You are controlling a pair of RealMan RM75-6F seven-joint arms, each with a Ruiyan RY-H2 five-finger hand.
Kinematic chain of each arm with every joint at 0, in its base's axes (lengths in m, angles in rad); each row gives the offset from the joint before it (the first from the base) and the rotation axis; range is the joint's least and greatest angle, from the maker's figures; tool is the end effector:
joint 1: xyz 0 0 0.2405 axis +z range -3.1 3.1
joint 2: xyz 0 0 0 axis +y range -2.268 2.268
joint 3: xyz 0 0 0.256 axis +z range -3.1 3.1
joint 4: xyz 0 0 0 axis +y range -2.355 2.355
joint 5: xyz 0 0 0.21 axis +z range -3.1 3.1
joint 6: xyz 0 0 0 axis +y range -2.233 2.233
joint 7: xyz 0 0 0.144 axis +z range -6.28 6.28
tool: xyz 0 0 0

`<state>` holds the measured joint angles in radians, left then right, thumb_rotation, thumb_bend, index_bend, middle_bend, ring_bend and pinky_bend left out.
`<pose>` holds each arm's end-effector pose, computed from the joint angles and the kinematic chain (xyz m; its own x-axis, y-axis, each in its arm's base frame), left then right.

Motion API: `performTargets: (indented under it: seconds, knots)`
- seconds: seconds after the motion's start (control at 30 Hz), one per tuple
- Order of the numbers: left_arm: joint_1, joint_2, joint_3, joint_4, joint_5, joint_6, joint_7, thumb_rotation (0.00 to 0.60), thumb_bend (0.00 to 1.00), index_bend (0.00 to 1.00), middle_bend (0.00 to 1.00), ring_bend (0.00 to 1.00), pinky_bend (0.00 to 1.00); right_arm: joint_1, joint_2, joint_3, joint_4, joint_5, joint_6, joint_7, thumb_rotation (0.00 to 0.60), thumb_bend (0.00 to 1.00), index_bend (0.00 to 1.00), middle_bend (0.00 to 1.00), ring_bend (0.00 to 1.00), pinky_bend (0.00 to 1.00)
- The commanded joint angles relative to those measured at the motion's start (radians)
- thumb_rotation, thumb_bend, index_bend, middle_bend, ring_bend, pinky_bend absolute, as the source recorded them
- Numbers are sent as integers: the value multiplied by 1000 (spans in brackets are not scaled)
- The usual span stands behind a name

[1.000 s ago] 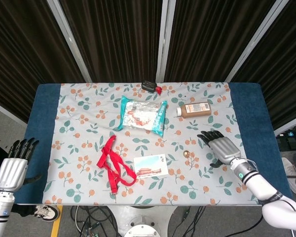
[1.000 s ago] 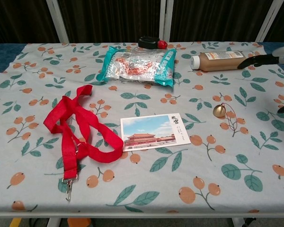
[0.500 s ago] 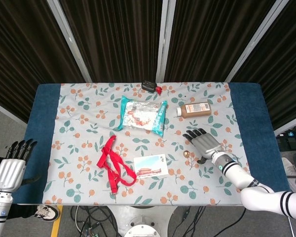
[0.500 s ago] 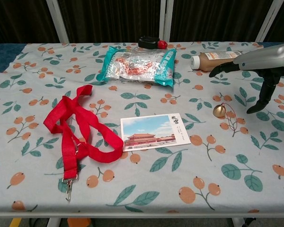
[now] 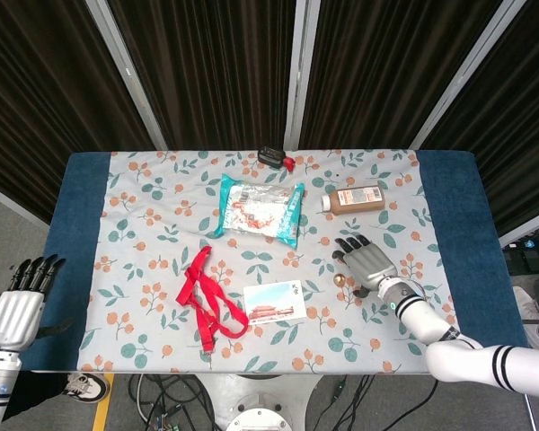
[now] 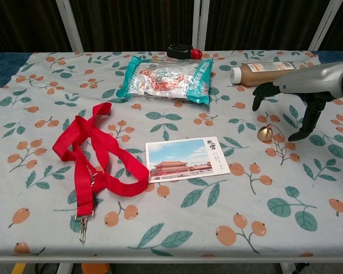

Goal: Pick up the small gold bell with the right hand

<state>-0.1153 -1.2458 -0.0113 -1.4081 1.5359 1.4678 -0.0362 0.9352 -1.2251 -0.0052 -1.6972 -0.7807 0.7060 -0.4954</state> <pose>-0.3327 0.1851 0.1275 0.4385 0.0401 0.8978 0.8978 -0.0637 -0.4357 -0.1712 -0.3400 0.0294 0.6443 -0.4939 0.5838 -0.7647 -0.4144 0.4934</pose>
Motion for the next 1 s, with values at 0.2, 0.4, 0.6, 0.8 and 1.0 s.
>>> performTargets:
  seconds: [0.2,0.4,0.6,0.8,1.0]
  knots:
    - [2,-2,6,8,4,-2,-18,600,5,72,35,0,38,-8,-36,5,28,-56,26,32,600,140,315,0,0,0]
    - [3,-1,6,10,5,1,-25,600,5,72,35,0,38,-5,-48,1,40,-58,27,37,600,143,345,0,0,0]
    - [5,-3,8,15,5,0,-31,600,5,72,35,0,38,-3,-56,2,46,-46,33,42,600,151,400,0,0,0]
    - [8,-4,9,20,5,3,-37,600,5,72,35,0,38,-1,-68,2,54,-47,37,44,600,157,427,0,0,0]
    - [11,-6,12,28,5,1,-47,600,5,72,35,0,38,-3,-78,1,64,-50,50,43,600,169,460,0,0,0]
